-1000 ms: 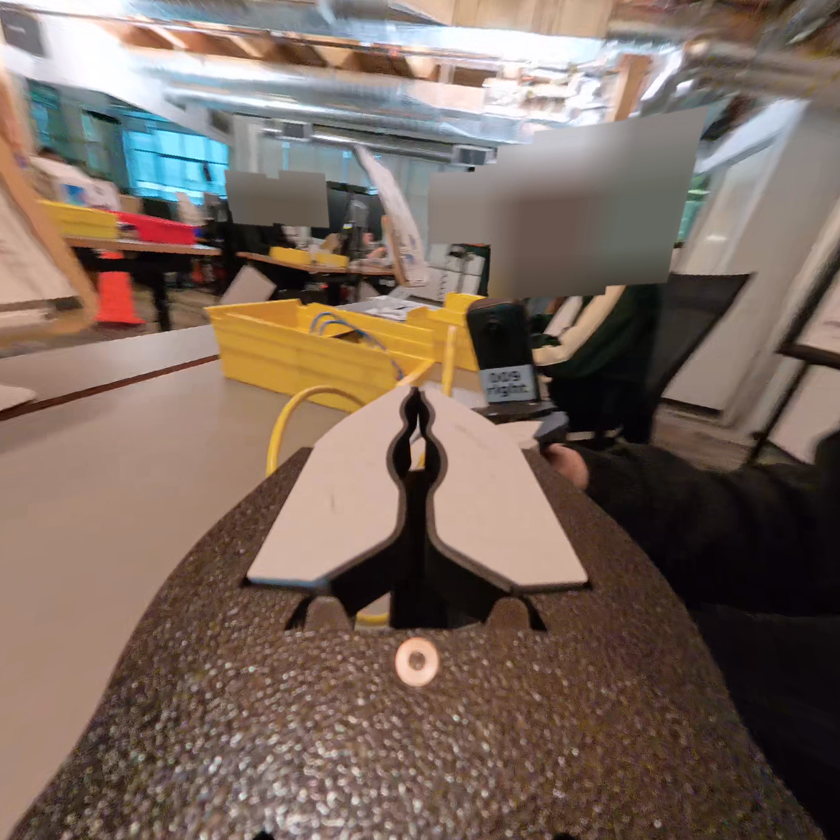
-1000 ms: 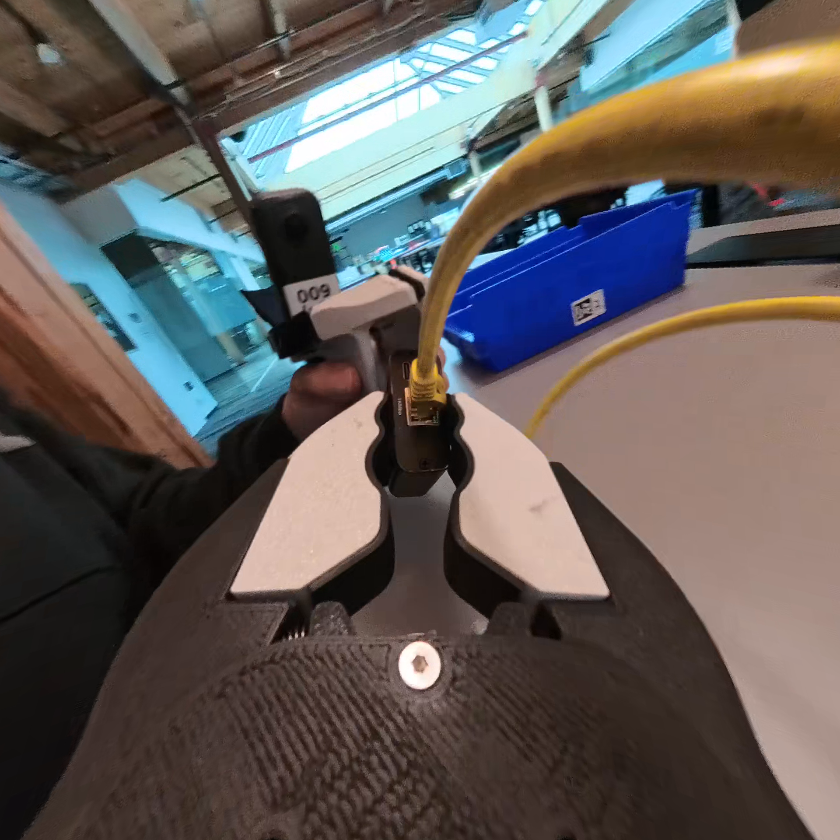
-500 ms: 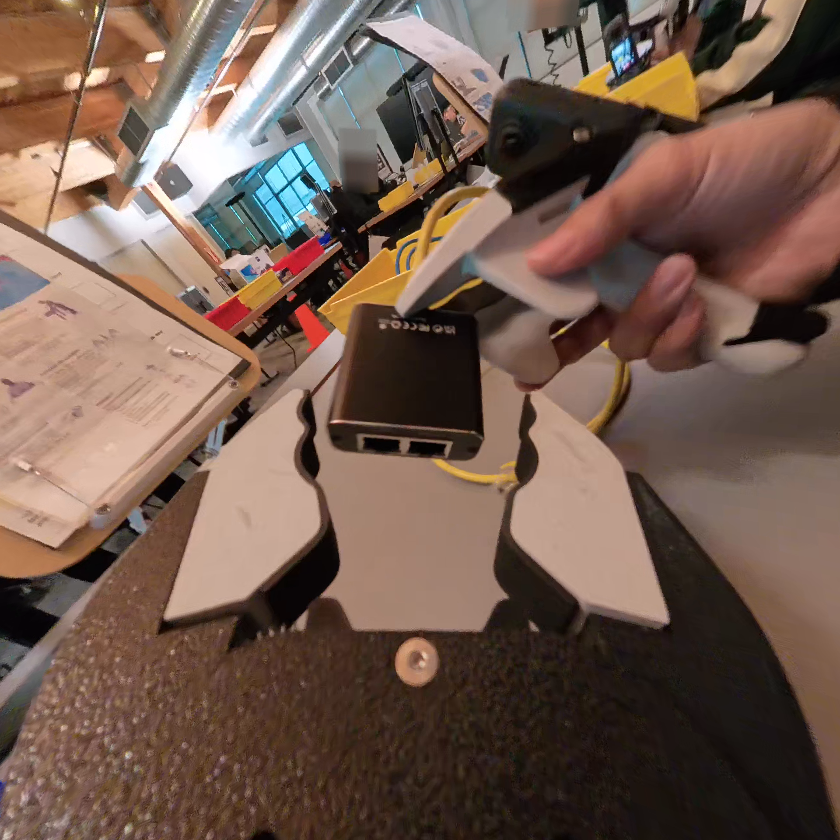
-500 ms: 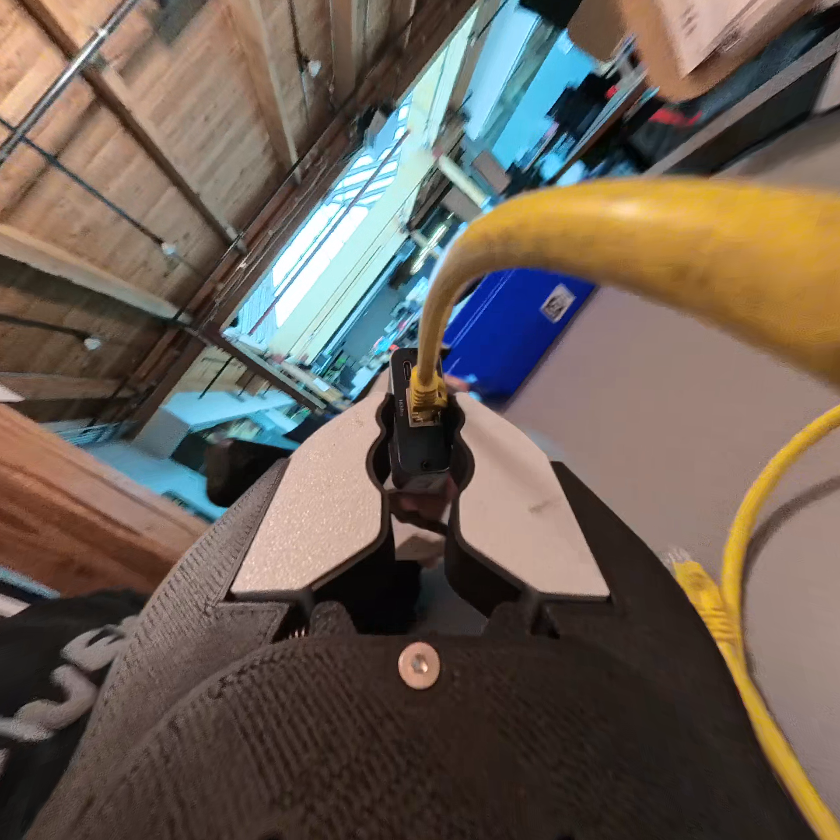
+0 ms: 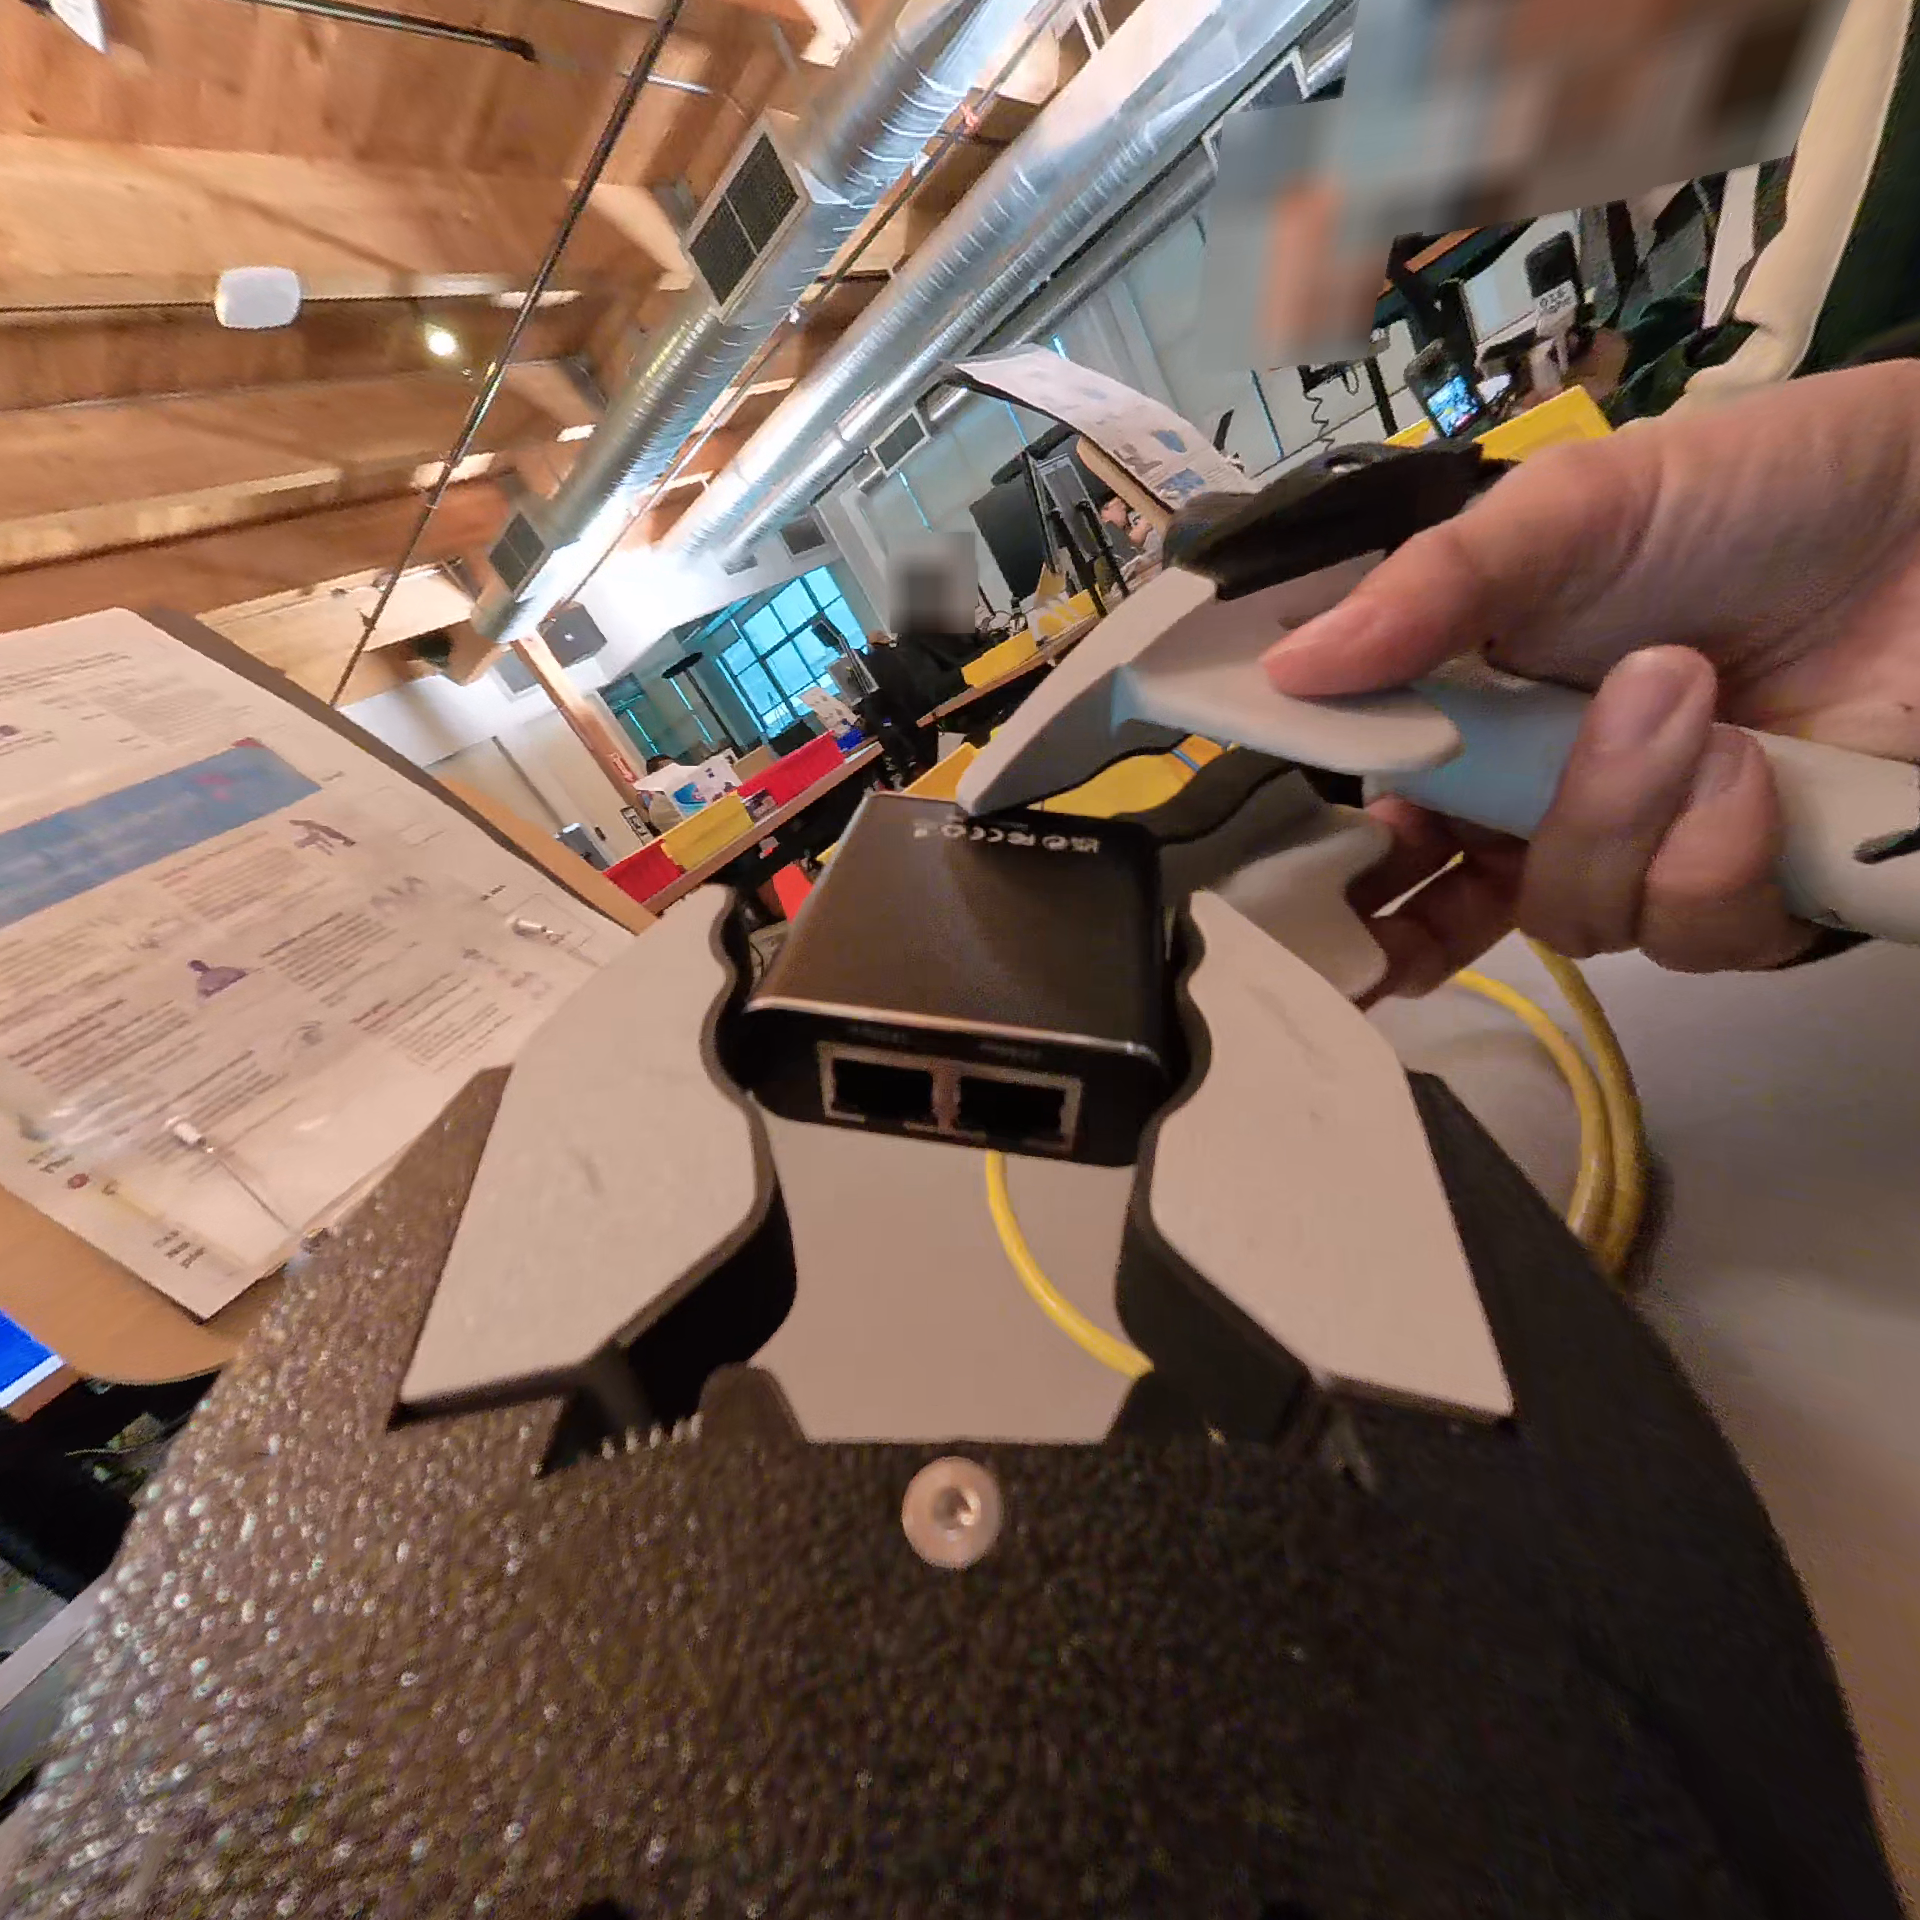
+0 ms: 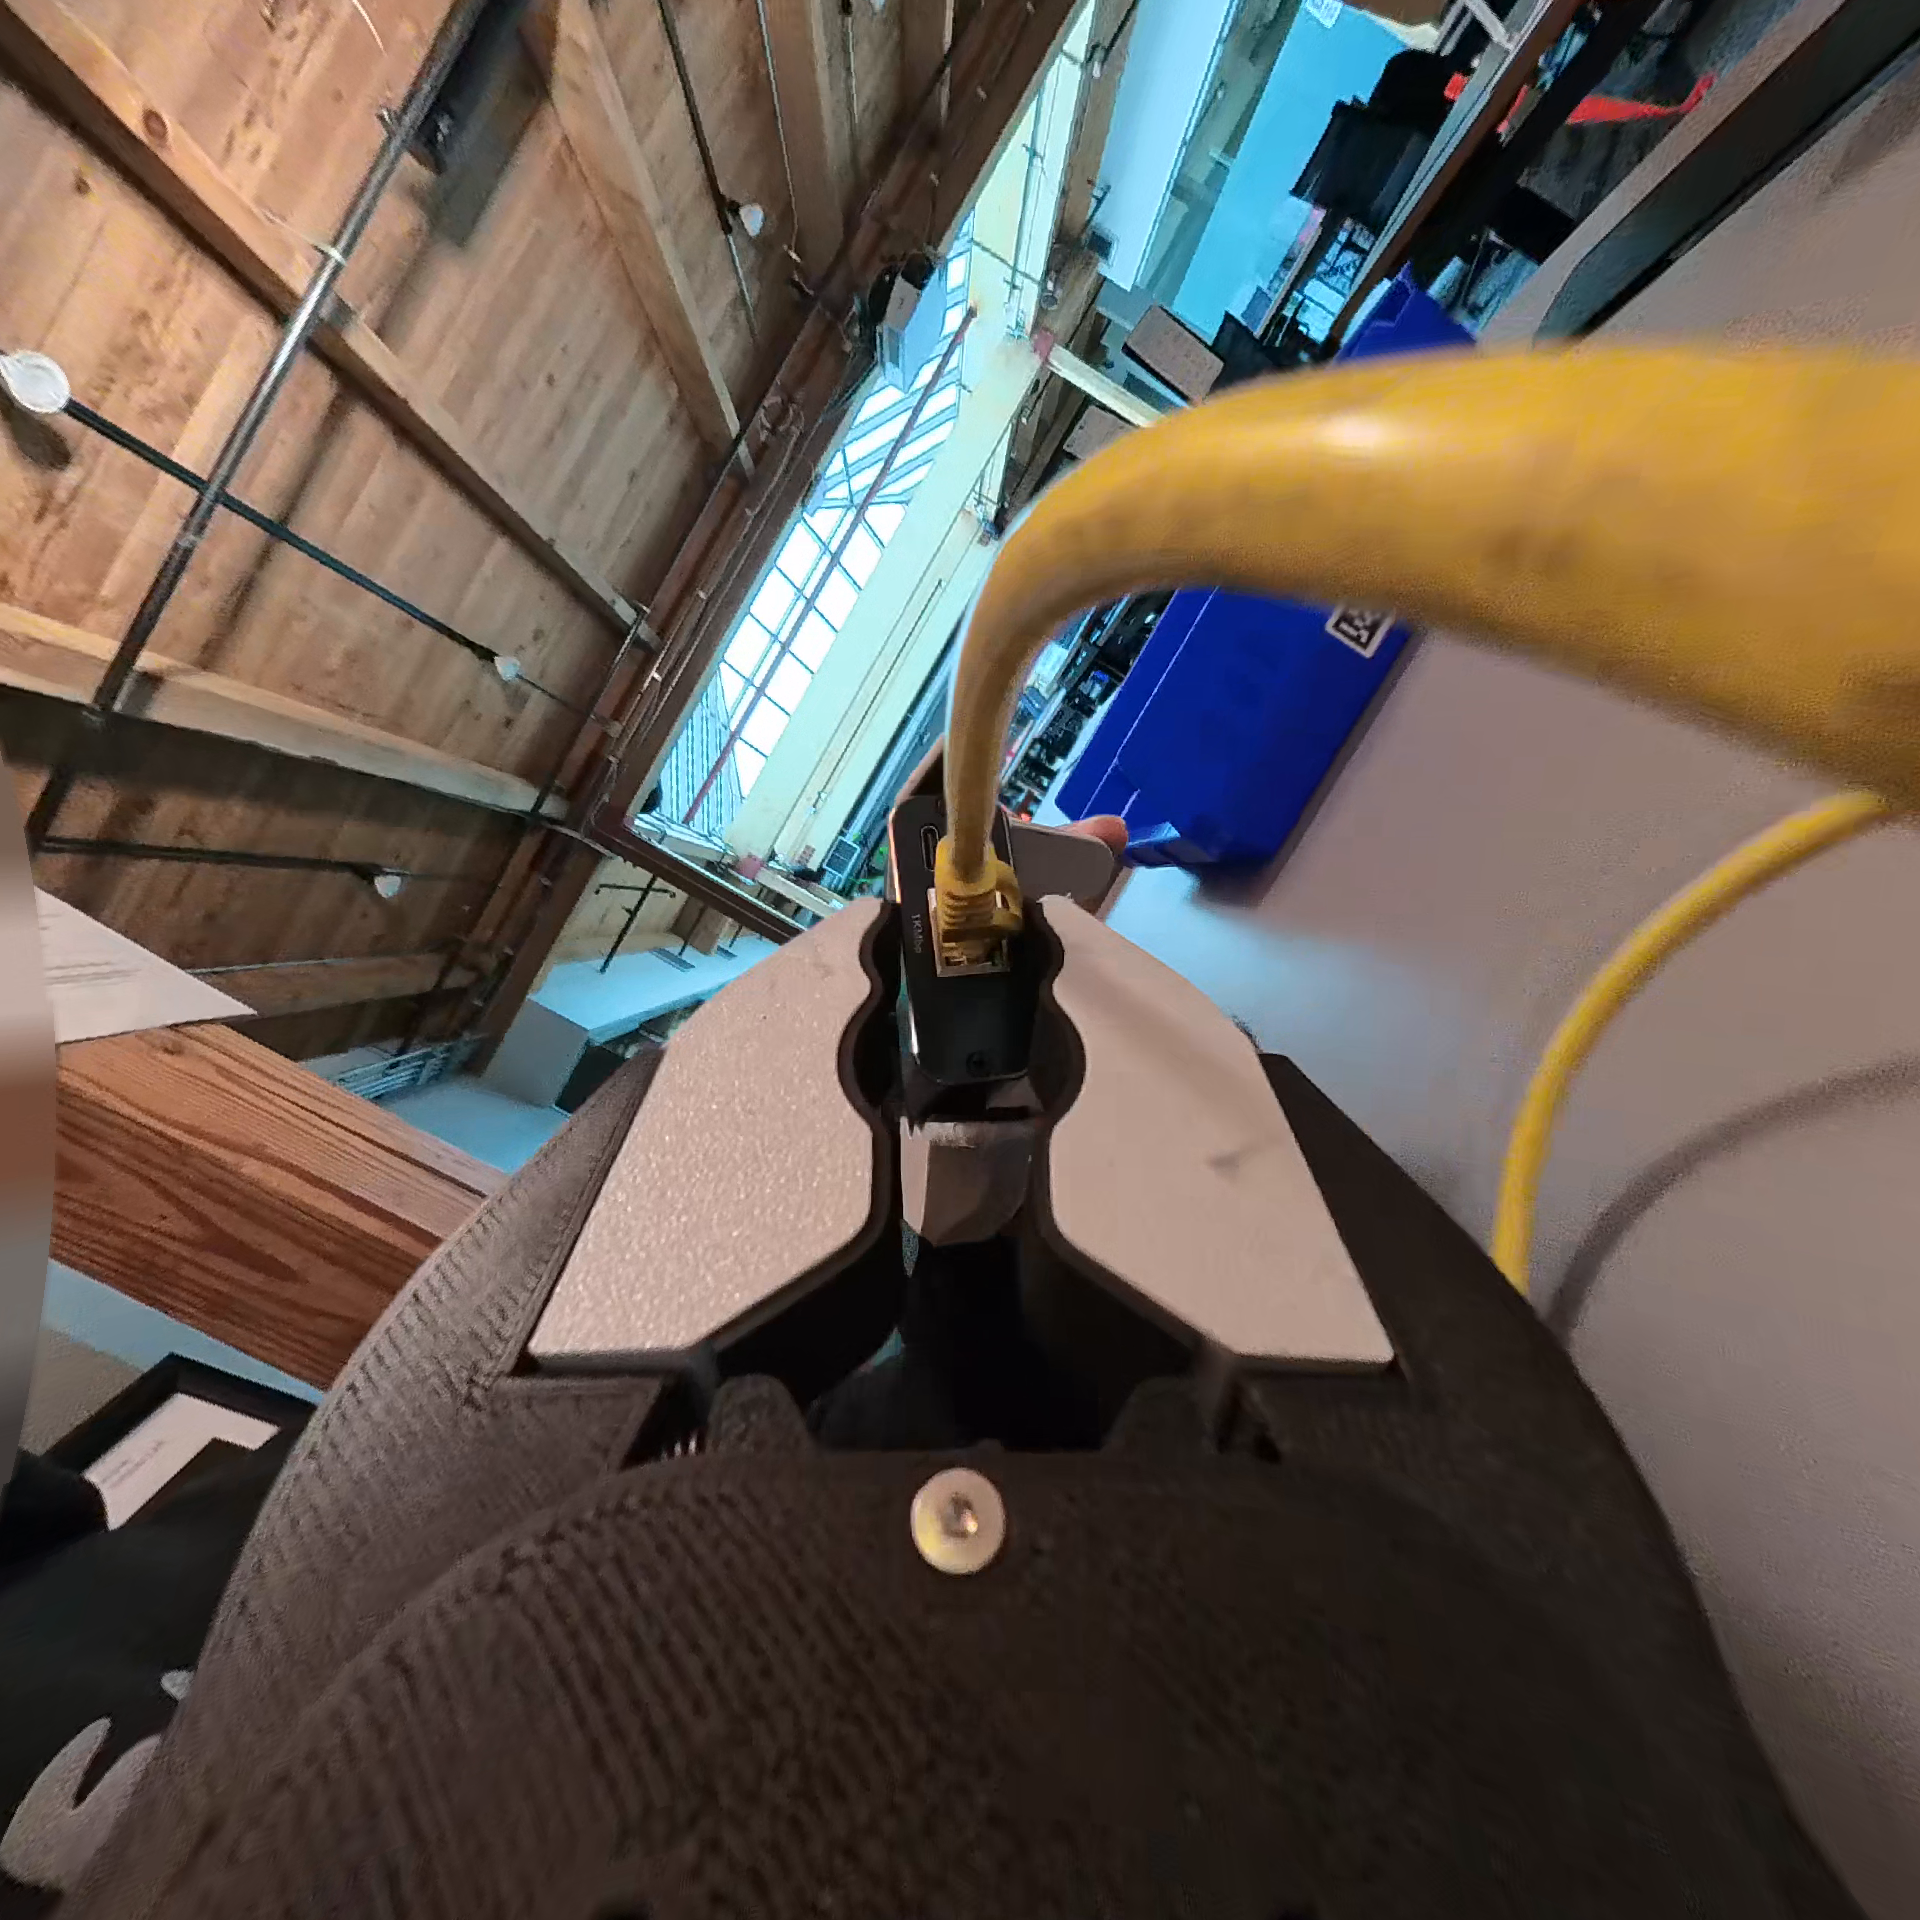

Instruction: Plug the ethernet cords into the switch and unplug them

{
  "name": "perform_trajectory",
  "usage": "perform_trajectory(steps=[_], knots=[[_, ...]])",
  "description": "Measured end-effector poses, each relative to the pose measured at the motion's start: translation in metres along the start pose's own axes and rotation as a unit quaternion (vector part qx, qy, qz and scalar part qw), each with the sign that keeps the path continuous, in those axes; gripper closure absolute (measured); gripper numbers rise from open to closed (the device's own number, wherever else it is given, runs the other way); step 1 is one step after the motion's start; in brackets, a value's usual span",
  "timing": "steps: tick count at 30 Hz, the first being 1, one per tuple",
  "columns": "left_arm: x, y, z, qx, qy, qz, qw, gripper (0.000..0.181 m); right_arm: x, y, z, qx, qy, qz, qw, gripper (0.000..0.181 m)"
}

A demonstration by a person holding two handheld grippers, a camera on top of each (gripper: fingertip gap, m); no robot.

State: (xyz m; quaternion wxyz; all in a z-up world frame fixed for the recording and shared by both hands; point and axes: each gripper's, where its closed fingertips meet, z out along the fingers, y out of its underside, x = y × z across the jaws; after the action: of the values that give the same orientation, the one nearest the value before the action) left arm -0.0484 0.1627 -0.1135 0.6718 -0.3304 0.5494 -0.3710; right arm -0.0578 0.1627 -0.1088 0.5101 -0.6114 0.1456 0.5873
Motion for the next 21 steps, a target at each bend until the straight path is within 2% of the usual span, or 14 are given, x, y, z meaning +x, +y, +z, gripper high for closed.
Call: perform_trajectory(steps=[3, 10, 13, 17, 21], knots=[[-0.001, 0.0, 0.0, 0.002, -0.004, 0.0, 1.0, 0.106, 0.0, 0.002, 0.001, 0.001, -0.003, 0.014, 1.0, 0.16], [0.003, 0.007, 0.001, -0.017, 0.011, -0.003, 1.0, 0.106, -0.001, 0.003, -0.001, -0.024, 0.031, -0.049, 0.998, 0.16], [0.006, 0.013, 0.002, -0.045, 0.033, -0.052, 0.997, 0.106, 0.001, 0.001, -0.002, -0.017, 0.033, -0.06, 0.997, 0.16], [0.0, 0.008, 0.006, -0.021, 0.025, -0.167, 0.985, 0.106, -0.008, -0.004, 0.001, 0.007, 0.007, -0.082, 0.997, 0.15], [-0.012, 0.012, 0.006, -0.013, 0.005, -0.251, 0.968, 0.106, -0.003, -0.013, -0.002, 0.036, 0.024, -0.087, 0.995, 0.149]])
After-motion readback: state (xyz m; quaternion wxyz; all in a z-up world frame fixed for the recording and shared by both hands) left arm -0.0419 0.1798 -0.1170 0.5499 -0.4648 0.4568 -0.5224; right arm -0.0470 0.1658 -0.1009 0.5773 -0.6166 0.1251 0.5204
